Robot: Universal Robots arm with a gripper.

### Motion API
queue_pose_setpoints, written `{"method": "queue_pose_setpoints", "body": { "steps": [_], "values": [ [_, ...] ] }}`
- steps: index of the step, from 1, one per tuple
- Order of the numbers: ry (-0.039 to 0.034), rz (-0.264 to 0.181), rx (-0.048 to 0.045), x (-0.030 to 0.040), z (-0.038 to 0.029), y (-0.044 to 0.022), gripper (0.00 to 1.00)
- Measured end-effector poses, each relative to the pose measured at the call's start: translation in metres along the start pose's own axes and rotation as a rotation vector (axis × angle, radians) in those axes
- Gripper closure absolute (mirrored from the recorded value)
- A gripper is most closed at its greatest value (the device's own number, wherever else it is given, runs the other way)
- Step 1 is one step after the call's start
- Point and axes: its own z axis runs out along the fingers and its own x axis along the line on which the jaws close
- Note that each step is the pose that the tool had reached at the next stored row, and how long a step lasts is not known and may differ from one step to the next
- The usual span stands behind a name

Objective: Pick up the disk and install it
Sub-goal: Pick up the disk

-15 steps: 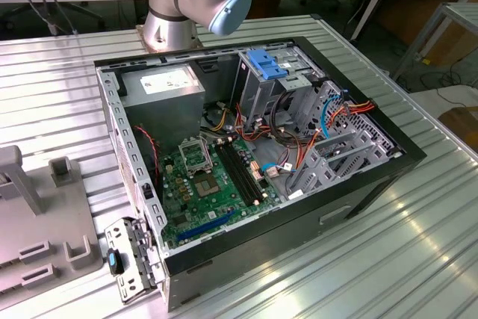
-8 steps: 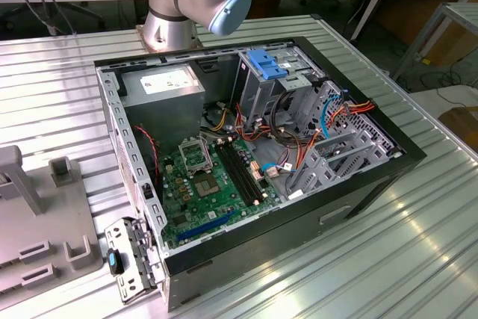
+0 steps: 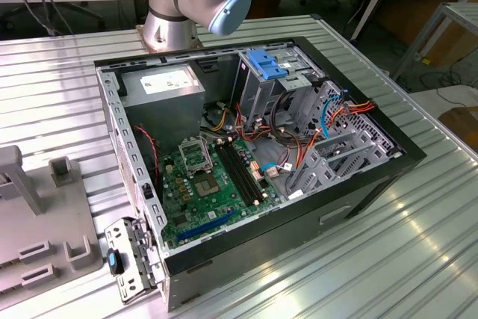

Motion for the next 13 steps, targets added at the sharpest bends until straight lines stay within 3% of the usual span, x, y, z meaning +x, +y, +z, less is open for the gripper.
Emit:
{"method": "queue_pose_setpoints", "body": {
  "steps": [13],
  "values": [
    [0.0002,0.015,-0.0002,-0.0005,0.0233,0.003,0.45]
  ]
}}
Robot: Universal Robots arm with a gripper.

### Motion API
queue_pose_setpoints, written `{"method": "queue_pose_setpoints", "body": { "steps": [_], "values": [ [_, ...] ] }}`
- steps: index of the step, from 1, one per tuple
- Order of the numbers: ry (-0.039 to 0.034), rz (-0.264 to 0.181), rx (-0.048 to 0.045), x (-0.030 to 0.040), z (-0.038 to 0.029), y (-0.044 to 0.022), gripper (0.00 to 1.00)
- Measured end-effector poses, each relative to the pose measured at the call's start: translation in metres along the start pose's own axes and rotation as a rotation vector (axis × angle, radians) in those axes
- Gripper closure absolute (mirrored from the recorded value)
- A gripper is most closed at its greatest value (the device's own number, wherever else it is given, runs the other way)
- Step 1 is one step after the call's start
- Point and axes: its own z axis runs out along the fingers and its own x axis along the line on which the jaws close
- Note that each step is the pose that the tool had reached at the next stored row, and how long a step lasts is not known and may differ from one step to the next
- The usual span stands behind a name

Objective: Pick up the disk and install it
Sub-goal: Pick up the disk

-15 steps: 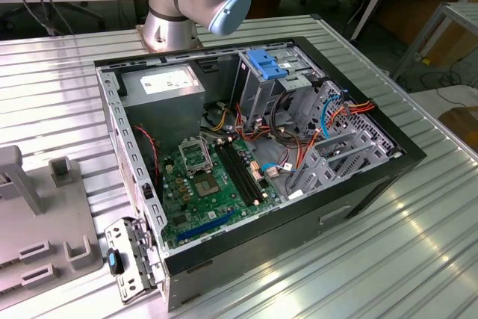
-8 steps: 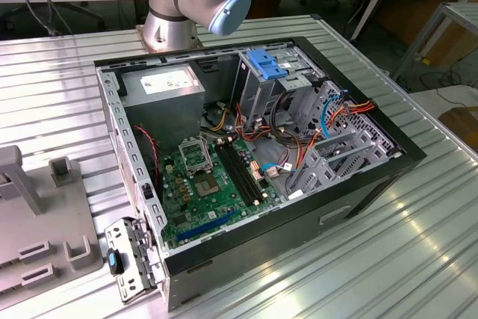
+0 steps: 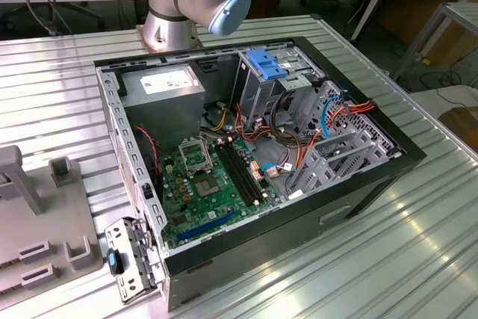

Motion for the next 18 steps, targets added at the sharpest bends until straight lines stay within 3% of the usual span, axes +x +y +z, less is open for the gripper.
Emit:
{"method": "queue_pose_setpoints", "body": {
  "steps": [5,9,11,18],
  "values": [
    [0.0001,0.006,-0.0001,-0.0001,0.0066,0.0001,0.45],
    [0.0001,0.009,-0.0002,-0.0001,0.0076,0.0001,0.45],
    [0.0001,0.009,-0.0002,-0.0001,0.0082,0.0001,0.54],
    [0.0001,0.012,0.0,-0.0001,0.009,0.0,0.54]
  ]
}}
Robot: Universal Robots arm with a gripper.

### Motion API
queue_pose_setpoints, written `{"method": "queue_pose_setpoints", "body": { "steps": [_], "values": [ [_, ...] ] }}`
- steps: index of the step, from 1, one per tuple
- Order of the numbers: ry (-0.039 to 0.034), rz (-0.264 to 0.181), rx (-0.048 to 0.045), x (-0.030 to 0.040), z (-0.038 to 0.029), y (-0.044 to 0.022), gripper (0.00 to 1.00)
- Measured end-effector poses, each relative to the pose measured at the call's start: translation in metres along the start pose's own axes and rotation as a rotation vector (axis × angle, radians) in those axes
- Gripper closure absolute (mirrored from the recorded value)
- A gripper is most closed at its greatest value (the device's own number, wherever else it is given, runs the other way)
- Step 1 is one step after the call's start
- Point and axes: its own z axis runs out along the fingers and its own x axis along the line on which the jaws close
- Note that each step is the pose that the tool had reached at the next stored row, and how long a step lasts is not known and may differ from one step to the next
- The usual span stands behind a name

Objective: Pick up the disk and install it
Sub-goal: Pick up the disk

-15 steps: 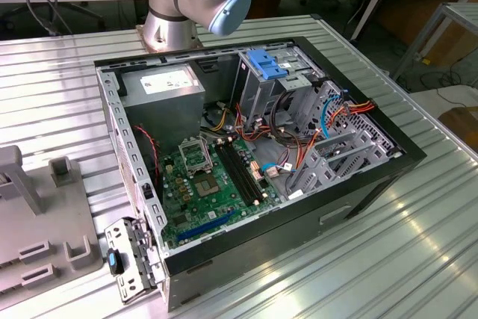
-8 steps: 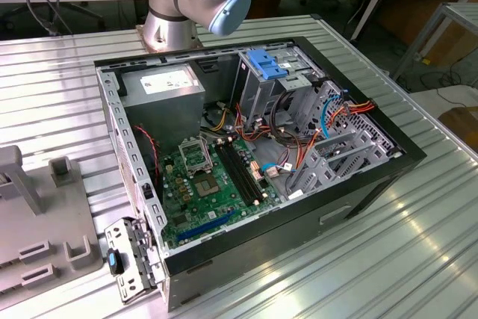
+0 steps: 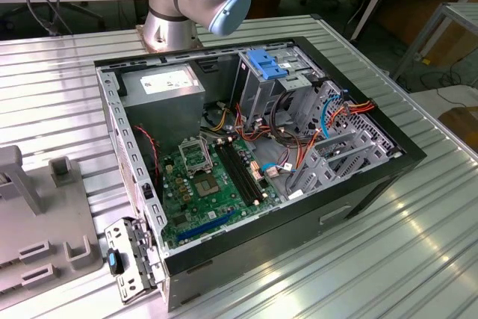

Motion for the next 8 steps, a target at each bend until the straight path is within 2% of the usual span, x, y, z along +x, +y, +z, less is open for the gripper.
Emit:
{"method": "queue_pose_setpoints", "body": {
  "steps": [8],
  "values": [
    [0.0001,0.001,-0.0002,0.0,0.0007,-0.0005,0.54]
  ]
}}
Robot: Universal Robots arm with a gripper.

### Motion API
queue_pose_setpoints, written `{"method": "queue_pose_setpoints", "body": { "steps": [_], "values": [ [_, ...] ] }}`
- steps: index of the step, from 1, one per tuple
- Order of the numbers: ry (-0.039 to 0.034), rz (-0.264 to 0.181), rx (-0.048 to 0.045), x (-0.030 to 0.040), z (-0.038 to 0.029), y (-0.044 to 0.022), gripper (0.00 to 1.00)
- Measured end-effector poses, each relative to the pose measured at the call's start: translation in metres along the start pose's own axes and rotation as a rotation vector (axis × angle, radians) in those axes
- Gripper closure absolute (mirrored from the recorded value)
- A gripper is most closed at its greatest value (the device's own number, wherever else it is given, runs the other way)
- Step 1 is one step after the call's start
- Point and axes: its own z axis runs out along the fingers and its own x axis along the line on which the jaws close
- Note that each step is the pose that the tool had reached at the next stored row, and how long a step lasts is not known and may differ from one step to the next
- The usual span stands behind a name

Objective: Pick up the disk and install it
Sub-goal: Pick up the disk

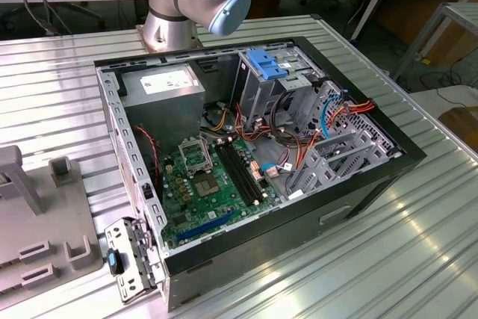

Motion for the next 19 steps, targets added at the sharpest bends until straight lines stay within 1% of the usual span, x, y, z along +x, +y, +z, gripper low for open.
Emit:
{"method": "queue_pose_setpoints", "body": {
  "steps": [9,10,11,12,15,19],
  "values": [
    [0.0,0.0,0.0001,0.0,0.0004,0.0,0.54],
    [0.0,0.0,0.0,0.0,0.0007,0.0,0.63],
    [0.0002,0.02,-0.0002,0.0,0.0008,0.0,0.63],
    [0.0006,0.057,-0.0007,0.0,0.001,0.0,0.63],
    [0.0005,0.046,-0.0005,0.0,0.001,-0.0001,0.63],
    [0.0005,0.045,-0.0005,0.0,0.001,0.0,0.63]
  ]
}}
